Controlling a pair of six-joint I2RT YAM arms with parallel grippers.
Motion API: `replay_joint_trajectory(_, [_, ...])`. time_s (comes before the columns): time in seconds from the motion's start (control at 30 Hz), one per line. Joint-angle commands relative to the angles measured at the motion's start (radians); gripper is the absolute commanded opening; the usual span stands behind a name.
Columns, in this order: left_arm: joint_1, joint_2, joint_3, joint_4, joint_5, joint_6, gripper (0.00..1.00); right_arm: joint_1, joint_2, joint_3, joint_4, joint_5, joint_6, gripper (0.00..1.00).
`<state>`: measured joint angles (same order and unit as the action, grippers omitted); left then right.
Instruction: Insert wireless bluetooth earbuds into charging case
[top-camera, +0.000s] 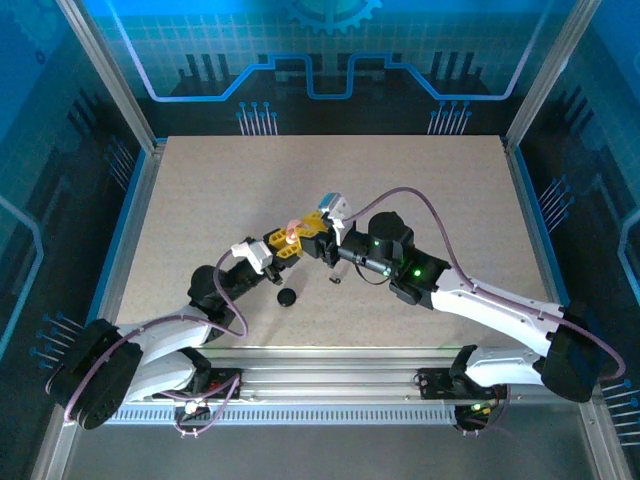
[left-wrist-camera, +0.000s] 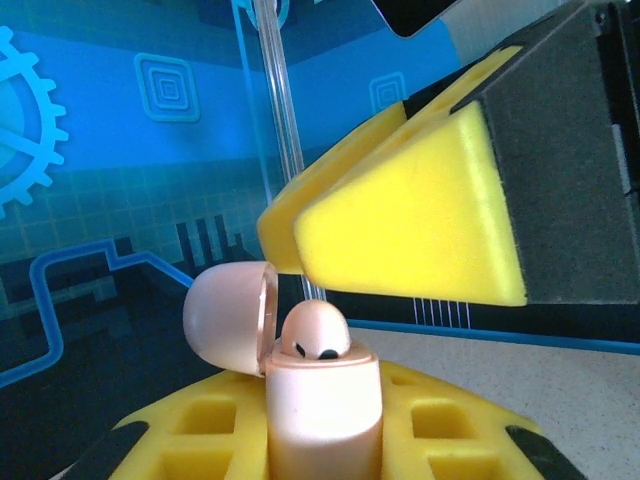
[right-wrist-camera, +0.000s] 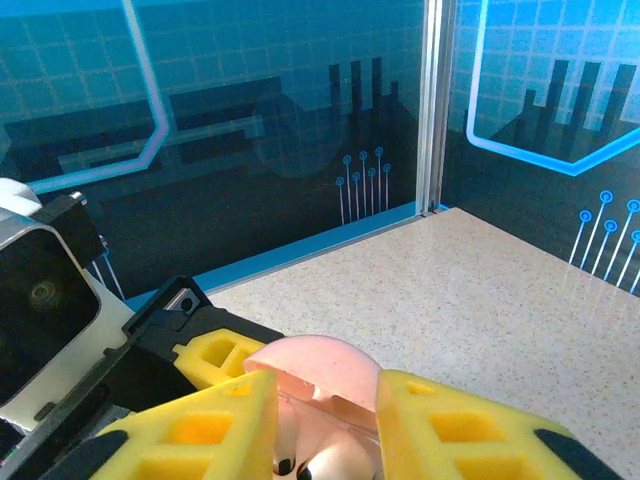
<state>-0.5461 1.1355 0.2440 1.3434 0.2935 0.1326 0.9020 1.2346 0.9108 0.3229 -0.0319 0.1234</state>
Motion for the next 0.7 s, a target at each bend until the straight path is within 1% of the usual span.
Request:
replay_joint_trajectory(0.0, [-0.009, -0.017, 0.001, 0.057, 0.019, -0.002, 0.13, -0.012, -0.008, 0.026, -0.022, -0.018, 0.027, 0.35])
replay_joint_trajectory(0.07, [-0.009, -0.016, 0.002, 0.057, 0.019, -0.002, 0.13, -0.017, -0.015, 0.028, -0.020, -0.025, 0.037, 0.38])
replay_joint_trajectory(0.17, [-0.008, -0.017, 0.003, 0.058, 0.019, -0.001, 0.13, -0.026, -0.037, 0.028, -0.013, -0.036, 0.057, 0.46])
replay_joint_trajectory(0.27, [-0.009, -0.012, -0.001, 0.058, 0.019, 0.003, 0.13, -0.042, -0.069, 0.027, -0.020, -0.048, 0.089, 0.50])
replay_joint_trajectory(0.37, [-0.009, -0.007, 0.003, 0.057, 0.024, 0.000, 0.13, -0.088, -0.090, 0.040, -0.047, -0.116, 0.141, 0.53])
replay_joint_trajectory(0.4, [-0.009, -0.005, 0.004, 0.058, 0.026, -0.002, 0.13, -0.109, -0.093, 0.047, -0.069, -0.148, 0.161, 0.56])
replay_joint_trajectory(0.5, [-0.008, 0.000, 0.009, 0.058, 0.037, -0.011, 0.13, -0.179, -0.077, 0.071, -0.106, -0.280, 0.212, 0.60])
replay_joint_trajectory(0.67, [-0.010, 0.003, 0.010, 0.058, 0.056, -0.032, 0.13, -0.283, 0.006, 0.131, -0.125, -0.523, 0.305, 0.65])
